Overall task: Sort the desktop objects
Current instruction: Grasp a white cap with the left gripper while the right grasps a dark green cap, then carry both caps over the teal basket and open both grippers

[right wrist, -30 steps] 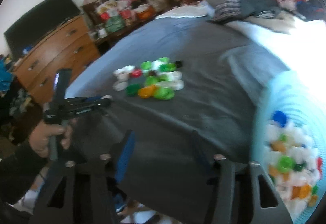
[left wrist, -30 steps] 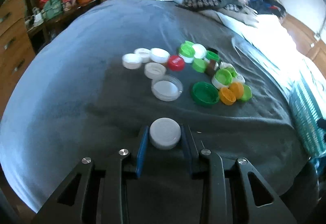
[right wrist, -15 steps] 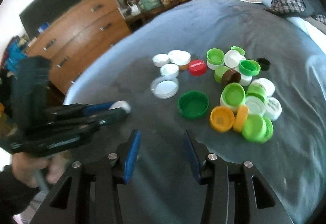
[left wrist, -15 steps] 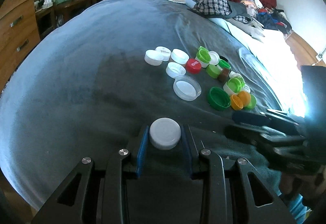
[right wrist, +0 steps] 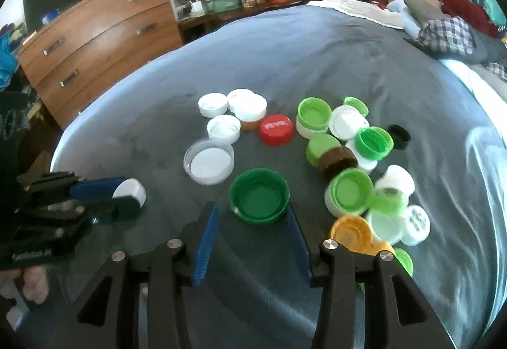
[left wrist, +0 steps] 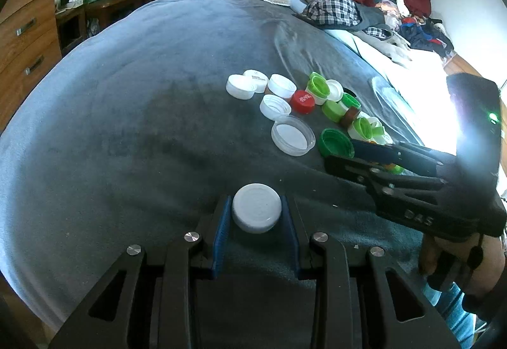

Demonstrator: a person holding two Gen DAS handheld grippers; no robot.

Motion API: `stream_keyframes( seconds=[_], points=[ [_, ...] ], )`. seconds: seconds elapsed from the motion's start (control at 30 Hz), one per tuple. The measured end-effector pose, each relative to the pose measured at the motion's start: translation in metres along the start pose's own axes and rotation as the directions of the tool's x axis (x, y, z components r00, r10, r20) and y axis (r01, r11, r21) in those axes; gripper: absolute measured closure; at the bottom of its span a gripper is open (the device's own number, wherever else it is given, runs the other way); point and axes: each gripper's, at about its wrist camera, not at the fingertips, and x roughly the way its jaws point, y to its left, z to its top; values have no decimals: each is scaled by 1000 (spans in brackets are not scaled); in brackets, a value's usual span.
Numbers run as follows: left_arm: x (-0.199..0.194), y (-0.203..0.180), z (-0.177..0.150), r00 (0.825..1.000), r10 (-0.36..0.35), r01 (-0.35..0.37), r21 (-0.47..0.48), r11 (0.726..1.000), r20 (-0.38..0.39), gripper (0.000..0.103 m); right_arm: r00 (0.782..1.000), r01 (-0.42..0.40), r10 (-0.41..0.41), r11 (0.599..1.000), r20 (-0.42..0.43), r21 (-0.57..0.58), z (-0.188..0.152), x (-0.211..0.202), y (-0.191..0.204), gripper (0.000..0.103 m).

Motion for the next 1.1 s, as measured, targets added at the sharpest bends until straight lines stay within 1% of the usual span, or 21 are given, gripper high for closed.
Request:
stream_keyframes(
  seconds=[0.03, 0.1, 0.2, 0.37, 0.47, 0.63, 0.77, 0.93, 1.07, 1.1],
  points=[
    [0, 0, 1, 1000, 3, -3, 2, 1000, 1, 76, 1000, 1, -1, 1000, -8, 2, 1, 3, -1, 55],
    [-1, -2, 0, 1000, 15, -16, 11, 1000, 8, 76, 1000, 15, -16, 1000, -14, -7, 2, 5, 1, 60],
    [-8, -5, 0, 999, 37, -37, 13, 999, 27, 76, 1000, 17, -17, 1000, -13, 4, 0, -5, 1, 60],
    [-26, -13, 6, 997, 32, -34, 22, 999, 64, 76, 999, 15, -17, 999, 38, 34, -13, -54, 5, 60],
    [-38, -28, 13, 996, 21, -24, 40, 999, 82, 76, 996, 28, -32, 998, 79, 52, -21, -91, 4, 60],
    [-55, -76, 25, 993, -33, 20, 112, 993, 114, 76, 986, 77, -89, 993, 143, 91, -32, -149, -6, 60],
    [-64, -123, 32, 988, -90, 66, 183, 981, 124, 76, 970, 127, -149, 984, 189, 126, -40, -193, -23, 60],
    [-68, -192, 38, 980, -162, 123, 280, 952, 118, 76, 950, 190, -229, 963, 214, 190, -61, -238, -50, 60],
    [-68, -245, 40, 972, -211, 163, 356, 920, 100, 76, 928, 231, -291, 939, 232, 253, -83, -273, -73, 60],
    [-67, -261, 40, 971, -221, 172, 379, 909, 92, 76, 919, 249, -315, 930, 236, 271, -91, -284, -81, 60]
  ],
)
